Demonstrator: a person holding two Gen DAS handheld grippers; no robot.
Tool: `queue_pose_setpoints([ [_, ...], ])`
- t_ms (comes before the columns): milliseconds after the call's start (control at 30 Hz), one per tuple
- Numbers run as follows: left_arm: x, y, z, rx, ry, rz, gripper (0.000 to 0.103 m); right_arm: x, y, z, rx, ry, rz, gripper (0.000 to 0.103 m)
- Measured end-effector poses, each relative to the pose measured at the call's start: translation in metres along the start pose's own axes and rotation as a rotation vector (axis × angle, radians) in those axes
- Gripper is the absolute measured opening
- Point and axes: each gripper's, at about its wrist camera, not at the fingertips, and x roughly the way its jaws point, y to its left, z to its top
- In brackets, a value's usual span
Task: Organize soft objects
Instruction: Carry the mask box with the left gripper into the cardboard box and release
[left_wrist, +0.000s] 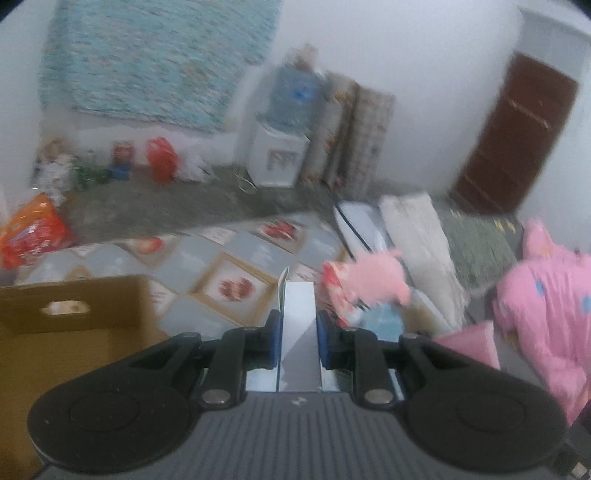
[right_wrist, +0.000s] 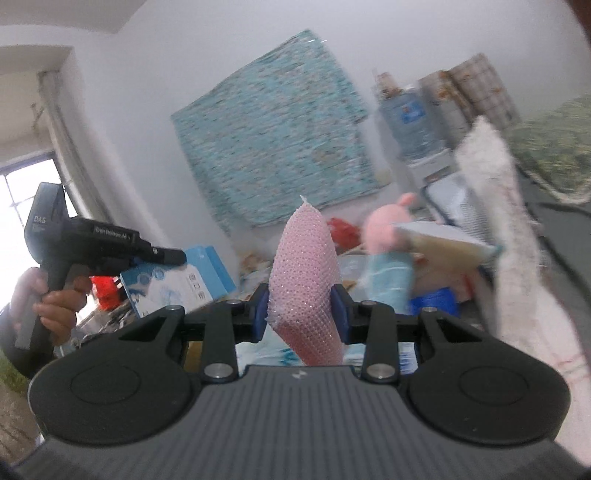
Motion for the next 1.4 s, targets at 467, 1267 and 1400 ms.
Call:
queue_pose_setpoints([
  [467, -0.040, 0.174, -0.020, -0.275, -0.034, 0.249, 0.021, 0.093, 0.109, -0.005, -0.019, 0.205, 0.267, 0.034],
  [1267, 0.057, 0.282, -0.038, -0.319, 0.098, 0.485, 0.021, 0.152, 0.118, -0.035, 0.095, 0.344, 0.334, 0.036],
  [1400, 0.037, 0.270, -0.036, -0.329, 0.062, 0.453, 0.024, 0.156, 0.117, -0.034, 0.084, 0.349, 0.332, 0.037],
])
